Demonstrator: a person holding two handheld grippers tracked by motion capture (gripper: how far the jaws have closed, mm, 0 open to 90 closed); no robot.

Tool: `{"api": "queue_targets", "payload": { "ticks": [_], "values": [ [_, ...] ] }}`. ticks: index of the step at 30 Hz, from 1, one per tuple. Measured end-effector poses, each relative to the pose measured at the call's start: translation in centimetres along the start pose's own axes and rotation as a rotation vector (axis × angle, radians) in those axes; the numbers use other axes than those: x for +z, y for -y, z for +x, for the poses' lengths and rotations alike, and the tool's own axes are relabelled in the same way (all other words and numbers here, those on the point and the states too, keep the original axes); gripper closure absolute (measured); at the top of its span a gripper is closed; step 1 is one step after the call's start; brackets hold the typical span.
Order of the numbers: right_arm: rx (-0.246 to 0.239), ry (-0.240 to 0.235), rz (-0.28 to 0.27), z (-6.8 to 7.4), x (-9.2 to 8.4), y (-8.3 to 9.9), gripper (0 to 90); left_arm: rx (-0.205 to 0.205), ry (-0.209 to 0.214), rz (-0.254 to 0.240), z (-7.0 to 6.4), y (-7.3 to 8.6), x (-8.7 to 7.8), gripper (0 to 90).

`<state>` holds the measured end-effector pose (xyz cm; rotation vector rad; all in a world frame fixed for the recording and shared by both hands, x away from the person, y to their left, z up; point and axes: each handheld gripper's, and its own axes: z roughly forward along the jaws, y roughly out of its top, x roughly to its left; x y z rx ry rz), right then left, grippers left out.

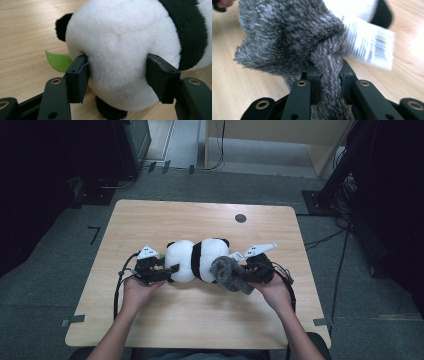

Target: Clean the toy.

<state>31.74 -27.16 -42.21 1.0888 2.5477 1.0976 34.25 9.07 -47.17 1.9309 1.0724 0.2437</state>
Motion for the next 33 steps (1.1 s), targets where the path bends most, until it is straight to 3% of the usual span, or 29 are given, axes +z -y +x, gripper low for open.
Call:
{"api": "queue_targets", "payload": {
  "ticks": [4,8,14,21,25,33],
  "values": [
    [0.057,0.031,-0.016,-2.0,-0.1,0.0,76.0,-0.002,0.002,-0.002,0.0,0.0,0.0,37.9],
    [0.087,0.046,-0.022,-2.9,0.3,-0.1,76.0,-0.004,0.005,-0.004,0.0,0.0,0.0,37.8],
    [0.127,0.108,-0.023,-4.0,0.6,-0.6,76.3,-0.009,0.01,-0.005,0.1,0.0,0.0,37.1],
    [0.14,0.119,-0.036,-3.8,1.7,-2.0,76.9,-0.041,0.054,-0.009,0.3,-0.1,-0.1,38.4],
    [0.155,0.136,-0.036,-3.8,2.3,-2.7,77.2,-0.055,0.059,-0.001,0.1,-0.1,-0.2,39.7],
    [0.196,0.138,-0.063,-4.7,3.4,-3.0,77.4,-0.048,0.071,-0.001,-0.4,0.0,-0.3,39.8]
  ]
}}
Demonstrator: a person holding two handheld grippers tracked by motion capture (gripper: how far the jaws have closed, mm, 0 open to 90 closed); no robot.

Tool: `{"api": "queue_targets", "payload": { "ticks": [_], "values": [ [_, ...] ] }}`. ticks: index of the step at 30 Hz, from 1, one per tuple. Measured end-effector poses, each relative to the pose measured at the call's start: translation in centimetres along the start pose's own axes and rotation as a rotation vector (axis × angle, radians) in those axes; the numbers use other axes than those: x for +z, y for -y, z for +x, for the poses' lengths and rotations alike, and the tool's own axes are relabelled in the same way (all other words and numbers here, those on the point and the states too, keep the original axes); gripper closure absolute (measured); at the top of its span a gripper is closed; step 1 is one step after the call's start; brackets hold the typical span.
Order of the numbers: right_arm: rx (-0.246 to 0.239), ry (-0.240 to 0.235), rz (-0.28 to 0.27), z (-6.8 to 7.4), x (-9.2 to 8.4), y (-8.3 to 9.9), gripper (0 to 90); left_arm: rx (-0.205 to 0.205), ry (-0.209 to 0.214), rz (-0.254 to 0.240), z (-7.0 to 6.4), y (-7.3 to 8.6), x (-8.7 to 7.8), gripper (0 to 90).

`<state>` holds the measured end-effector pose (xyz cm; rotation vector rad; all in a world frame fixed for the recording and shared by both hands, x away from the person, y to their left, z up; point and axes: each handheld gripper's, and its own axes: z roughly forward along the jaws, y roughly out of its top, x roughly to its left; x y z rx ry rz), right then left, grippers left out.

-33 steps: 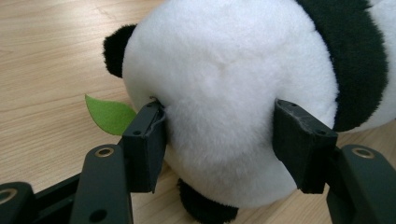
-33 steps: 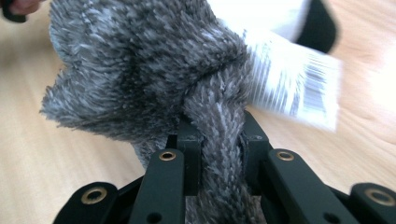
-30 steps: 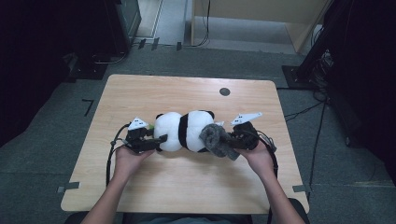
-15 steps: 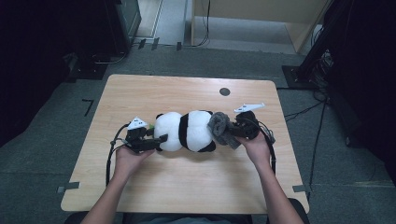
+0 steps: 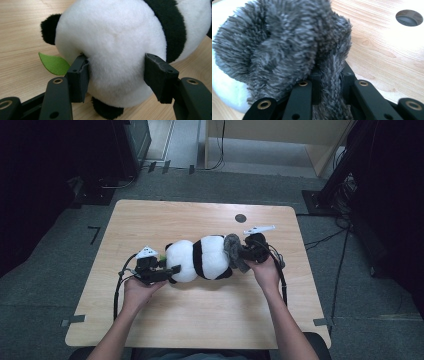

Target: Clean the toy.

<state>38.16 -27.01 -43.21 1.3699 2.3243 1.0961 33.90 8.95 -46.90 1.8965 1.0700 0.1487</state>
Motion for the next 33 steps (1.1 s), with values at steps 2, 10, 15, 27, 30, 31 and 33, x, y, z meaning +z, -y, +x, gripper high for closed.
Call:
{"api": "queue_targets", "payload": {
  "ticks": [2,10,15,27,30,31,33],
  "values": [
    [0.009,-0.004,-0.009,-0.2,0.2,0.0,77.4,0.017,0.005,-0.005,0.1,0.1,0.0,39.5],
    [-0.001,-0.001,-0.015,-1.1,0.1,0.2,77.0,0.088,0.018,-0.027,1.3,-0.2,-1.2,33.5],
    [-0.007,0.001,-0.009,-1.4,-0.1,0.1,76.9,0.108,0.022,-0.062,2.9,-0.9,-2.3,34.5],
    [-0.01,-0.016,-0.005,-1.7,0.2,-0.1,77.1,0.203,0.15,-0.012,6.1,-1.6,-0.2,39.0],
    [-0.007,-0.044,-0.002,-1.6,0.6,-0.1,77.4,0.212,0.183,-0.015,6.1,-1.4,0.1,39.0],
    [-0.008,-0.05,-0.003,-1.6,0.8,0.0,77.6,0.225,0.184,-0.02,6.0,-1.4,0.2,39.1],
    [0.011,-0.068,-0.008,-1.6,1.0,0.0,78.2,0.241,0.188,-0.024,5.9,-1.3,0.2,39.8]
  ]
}}
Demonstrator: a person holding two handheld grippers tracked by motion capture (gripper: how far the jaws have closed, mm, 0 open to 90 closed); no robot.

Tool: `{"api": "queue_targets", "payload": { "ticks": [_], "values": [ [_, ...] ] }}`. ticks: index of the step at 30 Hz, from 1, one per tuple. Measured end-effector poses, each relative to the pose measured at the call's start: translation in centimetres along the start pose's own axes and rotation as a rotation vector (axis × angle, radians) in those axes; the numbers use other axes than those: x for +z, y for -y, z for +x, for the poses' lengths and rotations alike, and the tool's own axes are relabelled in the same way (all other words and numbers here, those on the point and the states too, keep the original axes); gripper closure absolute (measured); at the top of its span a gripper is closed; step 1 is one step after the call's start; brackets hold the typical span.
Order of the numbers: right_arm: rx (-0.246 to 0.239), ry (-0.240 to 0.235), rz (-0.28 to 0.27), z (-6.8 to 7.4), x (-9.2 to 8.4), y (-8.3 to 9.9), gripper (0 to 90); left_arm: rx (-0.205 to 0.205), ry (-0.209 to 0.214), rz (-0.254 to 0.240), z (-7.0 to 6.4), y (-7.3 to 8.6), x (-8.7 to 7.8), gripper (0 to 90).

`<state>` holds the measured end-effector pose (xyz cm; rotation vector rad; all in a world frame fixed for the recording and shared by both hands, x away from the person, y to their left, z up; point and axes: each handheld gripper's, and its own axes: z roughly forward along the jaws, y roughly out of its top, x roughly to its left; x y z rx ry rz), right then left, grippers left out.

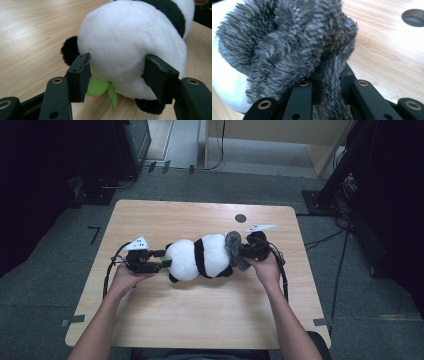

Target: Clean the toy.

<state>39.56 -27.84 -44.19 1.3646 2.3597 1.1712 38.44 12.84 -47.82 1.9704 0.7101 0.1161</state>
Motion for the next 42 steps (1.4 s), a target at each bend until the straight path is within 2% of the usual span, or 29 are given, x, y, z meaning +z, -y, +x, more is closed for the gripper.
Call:
{"api": "queue_targets", "payload": {
  "ticks": [2,6,7,10,12,14,15,18,20,21,23,24,25,26,27,29,31,34,37,38,40,42],
  "values": [
    [0.007,-0.013,-0.005,0.0,0.3,0.0,78.9,0.033,0.016,-0.008,-0.4,0.0,0.2,39.8],
    [0.007,-0.018,-0.013,0.3,0.7,-0.1,79.9,0.044,0.018,-0.023,-0.6,0.0,0.3,39.8],
    [0.002,-0.015,-0.014,0.4,0.8,-0.1,80.0,0.052,0.032,-0.034,-0.7,0.0,0.4,39.8],
    [-0.008,-0.011,-0.016,0.3,1.0,-0.3,80.1,0.066,0.038,-0.041,-0.8,0.2,0.4,39.7],
    [-0.016,-0.02,-0.017,0.2,1.0,-0.3,80.0,0.087,0.018,-0.034,-0.9,0.2,0.3,39.3],
    [-0.018,-0.023,-0.015,0.1,1.0,-0.4,79.8,0.1,-0.013,-0.038,-0.8,0.3,0.3,33.7],
    [-0.021,-0.024,-0.015,0.0,1.0,-0.4,79.7,0.089,-0.025,-0.035,-0.6,0.4,0.3,27.1],
    [-0.018,-0.034,-0.017,-0.2,1.1,-0.5,79.7,0.064,-0.026,-0.04,0.0,0.7,0.9,12.6],
    [-0.026,-0.038,-0.022,-0.2,1.2,-0.5,79.7,0.054,-0.014,-0.036,0.2,0.7,1.0,7.7],
    [-0.025,-0.039,-0.02,-0.1,1.2,-0.6,79.8,0.07,0.013,-0.031,0.2,0.7,1.3,7.0],
    [-0.042,-0.042,-0.03,-0.1,1.3,-0.7,80.1,0.11,0.037,-0.017,-0.1,0.6,1.7,1.2],
    [-0.043,-0.048,-0.032,0.0,1.3,-0.7,80.2,0.128,0.061,-0.013,-0.3,0.6,1.9,0.0],
    [-0.045,-0.055,-0.039,0.1,1.4,-0.8,80.3,0.128,0.061,-0.013,-0.3,0.6,1.9,0.0],
    [-0.051,-0.06,-0.045,0.2,1.4,-0.8,80.5,0.147,0.087,-0.01,-0.6,0.7,2.1,0.0],
    [-0.055,-0.059,-0.053,0.4,1.5,-0.9,80.5,0.188,0.125,-0.008,-1.2,0.7,2.4,0.0],
    [-0.06,-0.055,-0.059,0.7,1.5,-1.0,80.8,0.202,0.166,0.001,-1.8,0.6,2.7,0.0],
    [-0.069,-0.044,-0.06,1.2,1.7,-1.2,81.0,0.21,0.186,0.022,-2.5,0.3,2.9,0.0],
    [-0.083,-0.033,-0.063,1.5,1.7,-1.3,81.1,0.216,0.196,0.041,-3.1,0.1,2.8,1.6],
    [-0.075,-0.027,-0.057,1.5,1.6,-1.5,81.2,0.219,0.211,0.049,-3.2,0.0,2.7,15.2],
    [-0.077,-0.02,-0.06,1.5,1.5,-1.5,81.2,0.2,0.222,0.057,-3.1,0.0,2.7,15.2],
    [-0.073,-0.01,-0.066,1.4,1.3,-1.7,81.1,0.196,0.223,0.057,-3.0,0.0,2.8,22.7],
    [-0.066,-0.012,-0.065,1.2,1.2,-1.7,80.9,0.172,0.223,0.048,-2.9,0.3,2.6,28.4]
  ]
}}
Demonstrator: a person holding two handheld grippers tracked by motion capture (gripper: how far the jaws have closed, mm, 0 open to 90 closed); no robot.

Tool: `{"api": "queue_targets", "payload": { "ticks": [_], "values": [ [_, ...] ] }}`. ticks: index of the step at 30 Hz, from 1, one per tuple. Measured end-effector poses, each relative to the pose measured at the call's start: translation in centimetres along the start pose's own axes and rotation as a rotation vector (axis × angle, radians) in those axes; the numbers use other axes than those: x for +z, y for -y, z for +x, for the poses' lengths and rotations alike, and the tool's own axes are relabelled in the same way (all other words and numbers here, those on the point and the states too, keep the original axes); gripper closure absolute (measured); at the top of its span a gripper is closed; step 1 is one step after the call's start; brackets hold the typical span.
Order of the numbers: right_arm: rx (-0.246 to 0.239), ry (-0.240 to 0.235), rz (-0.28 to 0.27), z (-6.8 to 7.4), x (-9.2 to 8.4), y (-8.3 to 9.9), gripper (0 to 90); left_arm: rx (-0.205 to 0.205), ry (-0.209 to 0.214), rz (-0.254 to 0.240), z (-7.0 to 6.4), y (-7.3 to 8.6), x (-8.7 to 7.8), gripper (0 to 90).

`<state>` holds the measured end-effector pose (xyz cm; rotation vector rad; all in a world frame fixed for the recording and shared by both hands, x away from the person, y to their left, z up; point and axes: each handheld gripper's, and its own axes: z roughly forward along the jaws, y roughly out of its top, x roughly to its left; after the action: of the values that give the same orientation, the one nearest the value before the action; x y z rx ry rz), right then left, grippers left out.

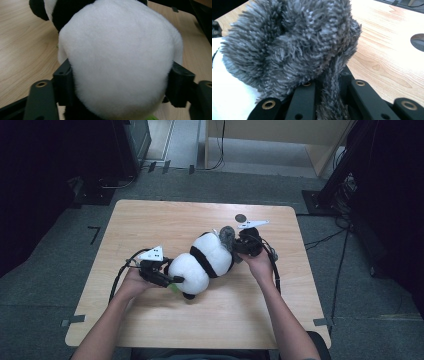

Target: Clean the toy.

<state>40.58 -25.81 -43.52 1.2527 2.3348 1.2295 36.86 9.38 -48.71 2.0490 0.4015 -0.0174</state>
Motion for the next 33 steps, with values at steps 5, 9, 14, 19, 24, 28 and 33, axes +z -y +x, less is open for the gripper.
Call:
{"api": "queue_targets", "payload": {
  "ticks": [5,9,14,19,24,28,33],
  "values": [
    [0.024,0.016,0.01,-0.7,-0.1,0.2,79.6,-0.019,-0.014,0.02,-0.9,-0.3,-0.2,40.7],
    [0.013,0.063,0.027,-1.1,-0.8,0.2,78.5,-0.08,-0.021,0.012,-1.1,-0.6,-0.6,46.6],
    [0.043,0.084,-0.011,-2.3,-2.9,0.2,78.5,-0.139,-0.063,-0.052,-0.8,-1.1,-1.5,50.8],
    [0.079,0.054,-0.054,-2.5,-4.6,-0.2,78.4,-0.21,-0.147,-0.123,-0.3,-1.6,-2.3,51.2],
    [0.071,-0.018,-0.076,-1.2,-4.8,-0.6,77.9,-0.26,-0.205,-0.136,-0.3,-2.0,-2.0,50.7],
    [0.053,-0.064,-0.061,0.4,-5.0,-1.3,77.8,-0.292,-0.261,-0.143,-0.2,-2.4,-1.7,50.2],
    [0.003,-0.097,-0.052,3.3,-4.7,-2.0,76.6,-0.3,-0.283,-0.164,-0.9,-3.0,-1.1,49.9]
  ]
}}
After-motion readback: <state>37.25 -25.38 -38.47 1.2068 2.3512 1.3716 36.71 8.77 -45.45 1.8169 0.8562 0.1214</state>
